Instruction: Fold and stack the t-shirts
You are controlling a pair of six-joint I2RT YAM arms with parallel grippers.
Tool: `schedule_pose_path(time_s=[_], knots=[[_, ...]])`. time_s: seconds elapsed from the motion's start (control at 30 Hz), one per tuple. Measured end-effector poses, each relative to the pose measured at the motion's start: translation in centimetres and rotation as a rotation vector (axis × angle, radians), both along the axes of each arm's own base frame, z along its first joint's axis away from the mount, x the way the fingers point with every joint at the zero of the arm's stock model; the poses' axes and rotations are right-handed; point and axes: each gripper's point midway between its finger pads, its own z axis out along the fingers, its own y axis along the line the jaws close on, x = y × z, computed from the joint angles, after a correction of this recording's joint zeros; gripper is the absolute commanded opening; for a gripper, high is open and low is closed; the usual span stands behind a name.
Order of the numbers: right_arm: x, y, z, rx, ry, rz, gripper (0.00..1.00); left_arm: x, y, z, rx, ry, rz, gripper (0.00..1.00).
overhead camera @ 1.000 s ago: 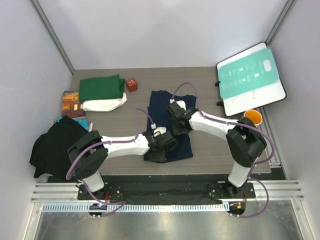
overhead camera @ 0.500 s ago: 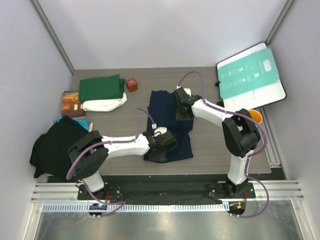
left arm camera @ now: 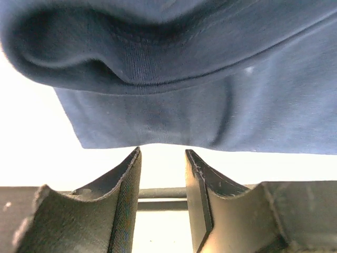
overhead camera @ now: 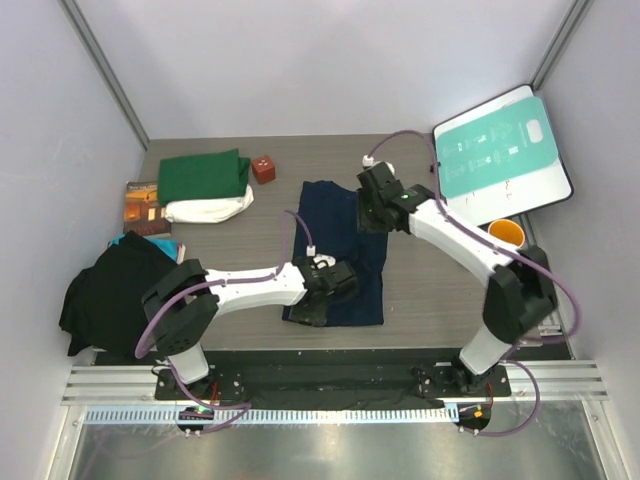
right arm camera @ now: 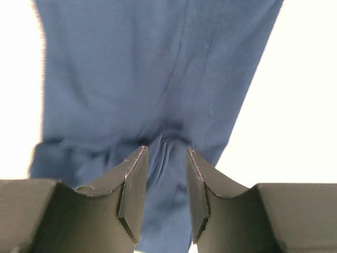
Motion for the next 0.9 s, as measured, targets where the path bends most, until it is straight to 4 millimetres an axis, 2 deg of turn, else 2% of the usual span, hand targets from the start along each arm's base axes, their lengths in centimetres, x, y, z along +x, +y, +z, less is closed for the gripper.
schedule_pose_path(time_s=[0.13,0.2,0.27,0.33,0.5,0.6,0.83,0.9], knots=[[-2.3,-0.6,6.3,0.111,-0.101,0.02,0.4,1.0,-0.7,1.7,0.0,-0.025,-0.021,0.4],[-3.7,-0.8,7.7,0.164,-0.123,0.031,0.4,1.5,-1.2,2.4,-0.013,-0.037,-0.028,0.4],[-5.5,-0.9,7.8,0.205,-0.116,0.041,0.4,1.8,-1.5,2.8,-0.021,-0.044,-0.034,0.4],[-7.0,-0.8,6.5,0.213,-0.076,0.05,0.4,2.0,-1.6,2.9,-0.026,-0.047,-0.038,0.4],[-10.6,-0.4,0.9,0.18,0.07,0.071,0.4,2.4,-1.5,2.9,-0.022,-0.052,-0.046,0.4],[-12.2,-0.2,-1.3,0.173,0.121,0.079,0.4,3.2,-1.5,2.7,-0.02,-0.062,-0.046,0.4],[-13.1,1.3,-4.2,0.213,0.155,0.083,0.39,6.1,-2.6,2.3,-0.048,-0.093,-0.04,0.39],[-13.3,1.6,-5.7,0.221,0.17,0.076,0.39,6.9,-3.0,2.2,-0.057,-0.103,-0.039,0.39]])
